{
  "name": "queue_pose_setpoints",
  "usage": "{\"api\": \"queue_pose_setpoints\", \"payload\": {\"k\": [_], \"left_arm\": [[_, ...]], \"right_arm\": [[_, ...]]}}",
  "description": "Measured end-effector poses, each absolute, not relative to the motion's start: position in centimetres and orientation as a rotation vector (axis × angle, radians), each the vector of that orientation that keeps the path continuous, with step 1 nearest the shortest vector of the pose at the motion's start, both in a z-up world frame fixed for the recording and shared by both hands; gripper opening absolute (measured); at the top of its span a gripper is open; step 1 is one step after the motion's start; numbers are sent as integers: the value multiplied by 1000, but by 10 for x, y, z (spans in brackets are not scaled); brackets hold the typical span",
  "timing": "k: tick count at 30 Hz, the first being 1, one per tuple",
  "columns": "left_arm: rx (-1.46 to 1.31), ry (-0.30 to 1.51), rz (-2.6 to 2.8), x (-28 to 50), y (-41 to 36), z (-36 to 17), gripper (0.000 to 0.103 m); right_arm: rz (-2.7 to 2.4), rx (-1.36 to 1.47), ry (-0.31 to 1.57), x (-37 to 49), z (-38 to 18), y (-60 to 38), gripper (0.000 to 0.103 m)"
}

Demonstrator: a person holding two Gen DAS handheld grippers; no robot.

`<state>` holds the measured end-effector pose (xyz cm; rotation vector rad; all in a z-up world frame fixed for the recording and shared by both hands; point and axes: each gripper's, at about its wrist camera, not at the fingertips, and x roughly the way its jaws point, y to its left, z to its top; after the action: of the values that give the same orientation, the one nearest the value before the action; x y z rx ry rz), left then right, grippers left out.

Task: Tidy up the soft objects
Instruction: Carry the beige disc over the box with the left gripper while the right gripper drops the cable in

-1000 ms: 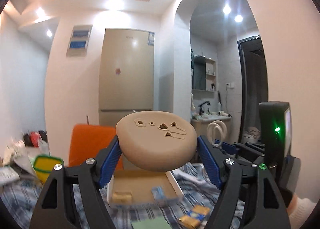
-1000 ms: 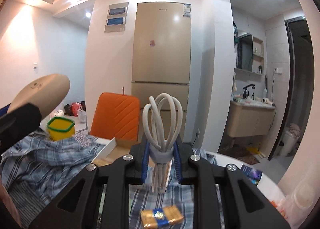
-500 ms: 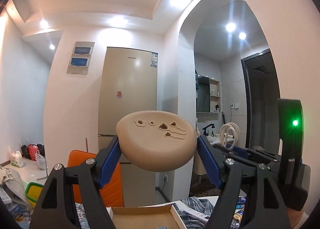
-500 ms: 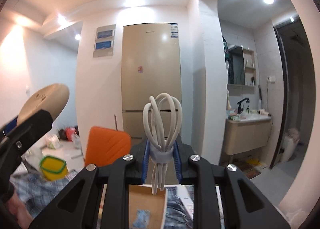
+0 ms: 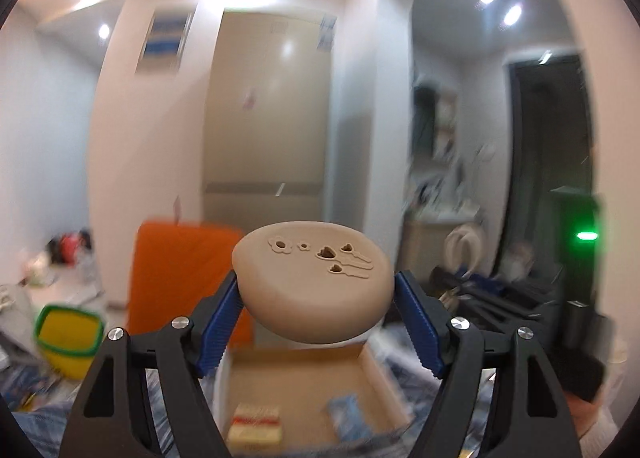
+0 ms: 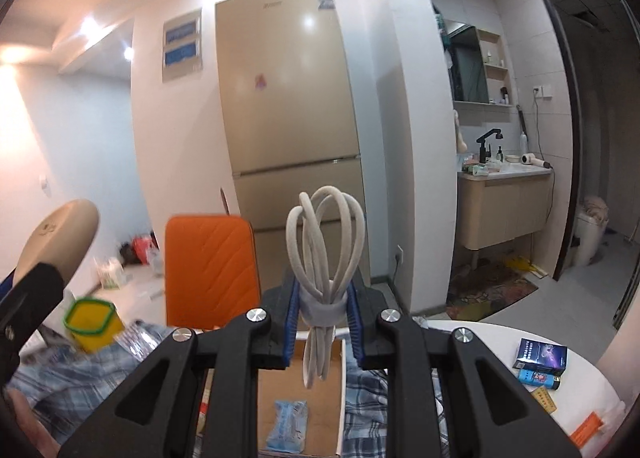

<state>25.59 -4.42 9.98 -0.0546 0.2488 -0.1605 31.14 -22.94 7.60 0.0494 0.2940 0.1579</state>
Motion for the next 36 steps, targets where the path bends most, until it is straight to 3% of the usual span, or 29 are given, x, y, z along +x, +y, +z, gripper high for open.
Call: {"api": "queue_pose_setpoints", "payload": {"k": [5,11,27,31,34,35,36], "left_arm": [[-83,468,-162,294,-36,78,77],[-48,594,-140,320,-41,49,77],[-43,702,-165,362,-47,-22,78],[-39,679,-160,360,-46,-22,83],[-17,660,-152,357,-46,-18,86],[-13,651,-146,356,-47,-17,86],[-15,647,-146,355,-47,-16,87]], "right_arm": [[236,32,392,326,50,-216,20],[267,-15,520,347,14,-204,20],[266,-35,748,378,-42,-201,20],[276,-37,755,377,-44,-197,21],[258,-38,762,381,-48,-198,23],[248,-41,758,383,-48,-199,27],[237,-50,747,382,-47,-200,38]]}}
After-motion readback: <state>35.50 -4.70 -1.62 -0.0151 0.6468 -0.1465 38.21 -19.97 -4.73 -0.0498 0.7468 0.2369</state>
